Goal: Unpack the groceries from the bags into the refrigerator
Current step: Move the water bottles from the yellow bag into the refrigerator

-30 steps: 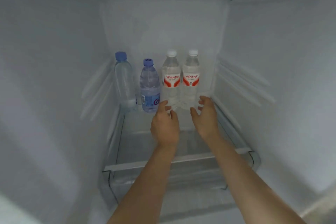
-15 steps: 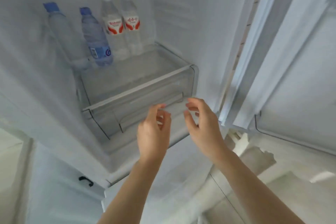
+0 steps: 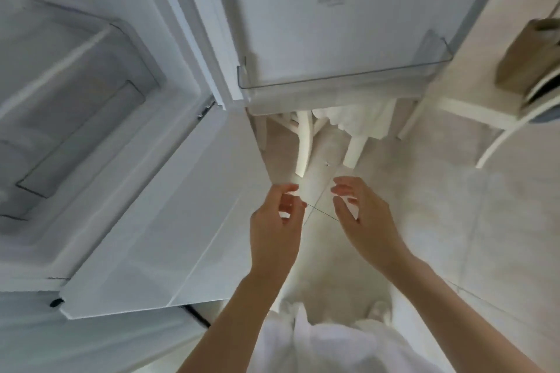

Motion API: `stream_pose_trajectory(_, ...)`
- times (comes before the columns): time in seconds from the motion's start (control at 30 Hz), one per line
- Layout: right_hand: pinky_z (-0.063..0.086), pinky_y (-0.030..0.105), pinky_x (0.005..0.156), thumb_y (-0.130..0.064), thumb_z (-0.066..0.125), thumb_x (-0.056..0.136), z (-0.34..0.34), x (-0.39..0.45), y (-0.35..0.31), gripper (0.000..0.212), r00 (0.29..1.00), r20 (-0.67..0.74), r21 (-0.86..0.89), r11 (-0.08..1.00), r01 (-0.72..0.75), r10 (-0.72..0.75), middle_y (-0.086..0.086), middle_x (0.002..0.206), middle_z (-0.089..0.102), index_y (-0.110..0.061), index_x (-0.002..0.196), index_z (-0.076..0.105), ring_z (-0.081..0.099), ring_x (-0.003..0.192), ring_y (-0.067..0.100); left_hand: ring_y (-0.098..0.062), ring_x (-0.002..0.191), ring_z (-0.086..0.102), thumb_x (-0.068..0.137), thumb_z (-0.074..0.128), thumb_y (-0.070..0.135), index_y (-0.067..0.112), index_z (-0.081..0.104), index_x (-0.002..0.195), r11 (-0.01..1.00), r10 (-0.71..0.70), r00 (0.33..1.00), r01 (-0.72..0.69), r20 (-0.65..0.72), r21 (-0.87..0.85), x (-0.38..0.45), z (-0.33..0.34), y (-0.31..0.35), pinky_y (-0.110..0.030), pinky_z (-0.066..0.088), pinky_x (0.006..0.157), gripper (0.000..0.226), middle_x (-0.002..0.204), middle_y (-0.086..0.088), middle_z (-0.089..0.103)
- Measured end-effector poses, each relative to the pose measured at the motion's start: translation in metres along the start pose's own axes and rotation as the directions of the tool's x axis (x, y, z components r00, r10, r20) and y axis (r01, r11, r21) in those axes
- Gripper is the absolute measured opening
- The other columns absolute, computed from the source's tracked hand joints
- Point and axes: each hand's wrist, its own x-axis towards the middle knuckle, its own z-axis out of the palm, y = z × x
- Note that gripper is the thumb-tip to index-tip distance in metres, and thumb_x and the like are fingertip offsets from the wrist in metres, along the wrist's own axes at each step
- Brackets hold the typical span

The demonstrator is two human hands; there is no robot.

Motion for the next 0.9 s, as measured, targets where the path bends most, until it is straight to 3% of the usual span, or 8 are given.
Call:
stream_pose_trajectory(0.23, 0.051, 0.028, 0.092, -0.021, 0.055, 0.094, -0.101, -0.077, 0.1, 0.024, 0.972, -0.049, -0.043, 0.971, -0.234, 0.232, -0.011, 0.104, 0.064, -0.017, 0.118, 0.057, 0.061, 0.1, 0.003, -0.004, 0.075, 0.065, 0.092, 0.059, 0.018, 0.027, 0.063, 0.103, 0.997, -0.001, 0.951, -0.023, 0.309, 0.074, -0.057, 0.136, 0.029, -0.02, 0.054, 0.068, 0.015, 0.079, 0.011, 0.07)
stream_pose_trajectory(0.47, 0.043, 0.017, 0.091, -0.018, 0.055, 0.094, -0.2, -0.104, 0.175, 0.029, 0.926, -0.058, -0.105, 0.92, -0.378, 0.374, -0.004, 0.111, 0.063, -0.014, 0.122, 0.055, 0.059, 0.104, 0.006, -0.004, 0.074, 0.064, 0.092, 0.058, 0.02, 0.025, 0.064, 0.104, 0.983, 0.024, 0.857, -0.114, 0.515, 0.143, -0.077, 0.259, 0.065, -0.028, 0.056, 0.07, 0.015, 0.077, 0.009, 0.068)
stream_pose_trajectory(0.63, 0.044, 0.02, 0.09, -0.02, 0.053, 0.094, -0.25, -0.095, 0.222, 0.029, 0.887, -0.106, -0.09, 0.884, -0.458, 0.449, -0.005, 0.11, 0.062, -0.015, 0.122, 0.054, 0.058, 0.105, 0.005, -0.006, 0.079, 0.063, 0.091, 0.057, 0.013, 0.018, 0.064, 0.103, 0.976, 0.042, 0.846, -0.15, 0.532, 0.161, -0.053, 0.311, 0.086, -0.024, 0.054, 0.074, 0.014, 0.085, 0.004, 0.067)
stream_pose_trajectory(0.9, 0.048, 0.031, 0.092, -0.019, 0.055, 0.092, -0.297, -0.006, 0.276, 0.029, 0.871, -0.134, -0.053, 0.875, -0.482, 0.472, -0.005, 0.107, 0.064, -0.013, 0.121, 0.056, 0.059, 0.105, 0.009, -0.008, 0.087, 0.061, 0.091, 0.057, 0.015, 0.02, 0.062, 0.106, 0.963, 0.019, 0.869, -0.148, 0.494, 0.223, 0.026, 0.369, 0.103, -0.031, 0.052, 0.081, 0.017, 0.089, 0.003, 0.067)
